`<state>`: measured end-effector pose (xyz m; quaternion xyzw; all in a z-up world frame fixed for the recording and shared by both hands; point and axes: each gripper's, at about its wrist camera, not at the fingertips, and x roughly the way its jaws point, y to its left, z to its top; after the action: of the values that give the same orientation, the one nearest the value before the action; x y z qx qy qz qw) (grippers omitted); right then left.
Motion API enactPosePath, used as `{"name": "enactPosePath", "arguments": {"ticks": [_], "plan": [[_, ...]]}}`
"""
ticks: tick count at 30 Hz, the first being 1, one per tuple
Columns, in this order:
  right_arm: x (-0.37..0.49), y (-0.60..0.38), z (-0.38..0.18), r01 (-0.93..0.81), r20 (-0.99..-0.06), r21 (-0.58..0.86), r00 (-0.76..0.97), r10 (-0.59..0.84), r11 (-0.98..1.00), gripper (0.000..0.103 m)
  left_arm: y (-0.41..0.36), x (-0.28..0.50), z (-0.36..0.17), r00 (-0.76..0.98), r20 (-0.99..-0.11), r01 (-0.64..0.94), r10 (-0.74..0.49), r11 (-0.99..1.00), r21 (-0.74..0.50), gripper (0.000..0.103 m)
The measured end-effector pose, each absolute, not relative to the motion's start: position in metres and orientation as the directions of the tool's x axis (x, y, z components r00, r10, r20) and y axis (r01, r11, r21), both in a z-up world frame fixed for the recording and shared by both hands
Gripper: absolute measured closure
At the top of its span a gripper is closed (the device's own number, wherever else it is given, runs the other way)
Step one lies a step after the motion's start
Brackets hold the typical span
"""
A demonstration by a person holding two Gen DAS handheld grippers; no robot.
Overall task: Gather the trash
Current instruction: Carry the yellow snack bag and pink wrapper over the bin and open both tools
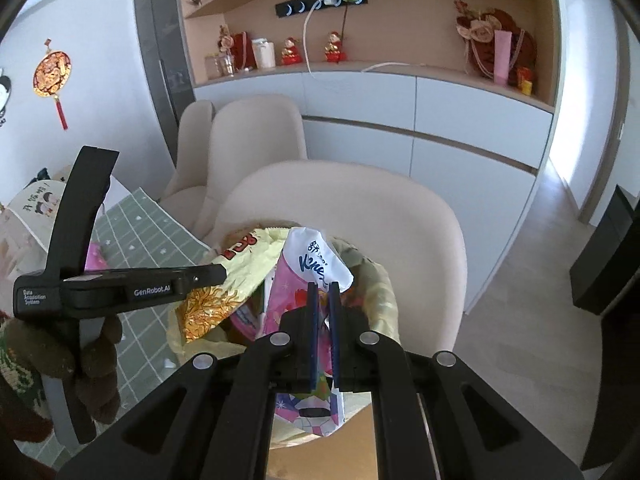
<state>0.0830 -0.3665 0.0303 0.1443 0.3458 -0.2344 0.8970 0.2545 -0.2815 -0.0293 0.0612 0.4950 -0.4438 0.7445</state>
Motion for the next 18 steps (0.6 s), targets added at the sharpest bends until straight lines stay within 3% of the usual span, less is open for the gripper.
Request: {"name": "enactPosePath", "arguments": {"ticks": [4,18], "plan": [[0.086,-0.368,0.024,0.526,-0.701,0.103,0.641,-0.313,0.844,0.096,-0.289,0.261,-0.033,0.081,-0.787,0.719,-0.611,0.583,-0.379,0.069],[0.126,-0.363,0.027,0.481,-0.687,0.115,0.670,-0.280,0.869,0.096,-0.242,0.275,0.008,0.173,-0.720,0.711,-0.672,0.591,-0.381,0.060]]}}
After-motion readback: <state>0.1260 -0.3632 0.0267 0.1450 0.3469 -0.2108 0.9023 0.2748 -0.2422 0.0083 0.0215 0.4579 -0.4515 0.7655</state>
